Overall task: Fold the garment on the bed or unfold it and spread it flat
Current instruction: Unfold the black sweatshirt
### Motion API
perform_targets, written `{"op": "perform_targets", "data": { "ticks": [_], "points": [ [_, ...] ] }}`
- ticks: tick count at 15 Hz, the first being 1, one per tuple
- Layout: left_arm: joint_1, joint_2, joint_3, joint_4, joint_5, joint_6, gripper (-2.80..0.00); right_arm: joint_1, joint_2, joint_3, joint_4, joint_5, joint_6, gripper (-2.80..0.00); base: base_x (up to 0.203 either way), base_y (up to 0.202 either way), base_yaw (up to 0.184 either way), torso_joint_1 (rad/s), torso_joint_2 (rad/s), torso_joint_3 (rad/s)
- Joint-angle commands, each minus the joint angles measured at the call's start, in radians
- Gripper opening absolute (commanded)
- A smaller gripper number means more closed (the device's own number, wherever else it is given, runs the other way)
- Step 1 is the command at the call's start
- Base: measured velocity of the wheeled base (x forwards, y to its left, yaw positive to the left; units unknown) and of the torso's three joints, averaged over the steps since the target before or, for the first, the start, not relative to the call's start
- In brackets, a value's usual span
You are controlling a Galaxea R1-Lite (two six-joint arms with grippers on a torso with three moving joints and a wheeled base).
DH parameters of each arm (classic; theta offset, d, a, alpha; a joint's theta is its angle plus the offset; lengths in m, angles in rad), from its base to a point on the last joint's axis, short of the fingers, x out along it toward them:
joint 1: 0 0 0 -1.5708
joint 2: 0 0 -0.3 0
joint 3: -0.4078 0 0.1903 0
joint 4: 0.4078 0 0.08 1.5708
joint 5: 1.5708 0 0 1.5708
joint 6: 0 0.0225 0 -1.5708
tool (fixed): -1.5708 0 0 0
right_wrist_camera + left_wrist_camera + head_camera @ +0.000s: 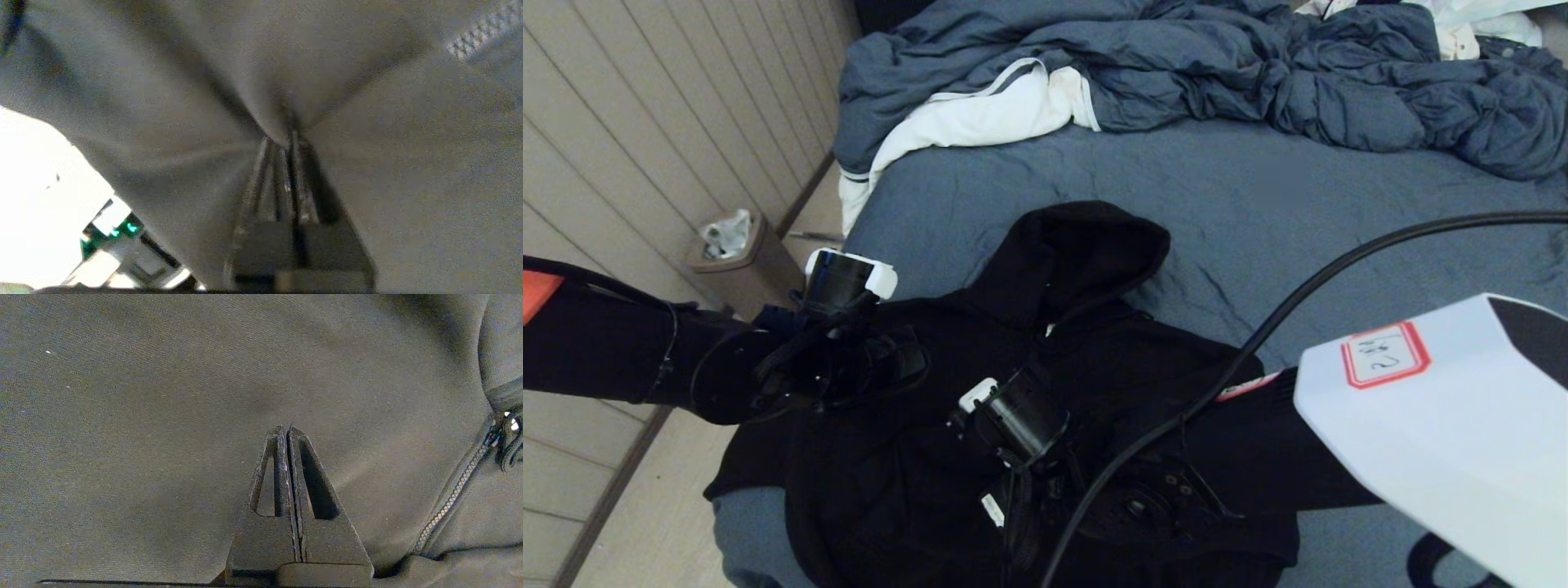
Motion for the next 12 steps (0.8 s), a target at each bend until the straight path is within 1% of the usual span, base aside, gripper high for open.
{"op": "perform_targets", "data": {
  "ticks": [1, 4, 6, 7, 9, 12],
  "points": [
    [0.001, -0.002, 0.000, 0.000, 0.002, -0.004, -2.80, 0.000, 0.001, 0.002, 0.001, -0.004, 0.000, -2.80, 0.000, 0.000, 0.000, 0.000, 0.00, 0.000],
    [0.000, -0.002, 0.000, -0.001, 0.002, -0.004, -2.80, -0.004, -0.032, 0.008, 0.002, -0.006, 0.004, -2.80, 0.000, 0.000, 0.000, 0.000, 0.00, 0.000],
    [-0.001, -0.002, 0.001, 0.000, 0.002, -0.004, -2.80, -0.015, -0.091, 0.017, 0.004, -0.016, 0.002, -2.80, 0.000, 0.000, 0.000, 0.000, 0.00, 0.000],
    [-0.001, -0.007, 0.001, 0.000, 0.002, -0.004, -2.80, -0.035, -0.138, 0.025, 0.005, -0.025, -0.001, -2.80, 0.000, 0.000, 0.000, 0.000, 0.00, 0.000],
    [-0.001, -0.009, 0.001, 0.000, 0.002, -0.005, -2.80, -0.114, -0.239, 0.047, 0.008, -0.032, -0.012, -2.80, 0.000, 0.000, 0.000, 0.000, 0.00, 0.000],
    [-0.001, -0.023, 0.007, 0.000, 0.001, -0.004, -2.80, -0.310, -0.362, 0.105, 0.010, -0.035, -0.051, -2.80, 0.000, 0.000, 0.000, 0.000, 0.00, 0.000]
  ]
}}
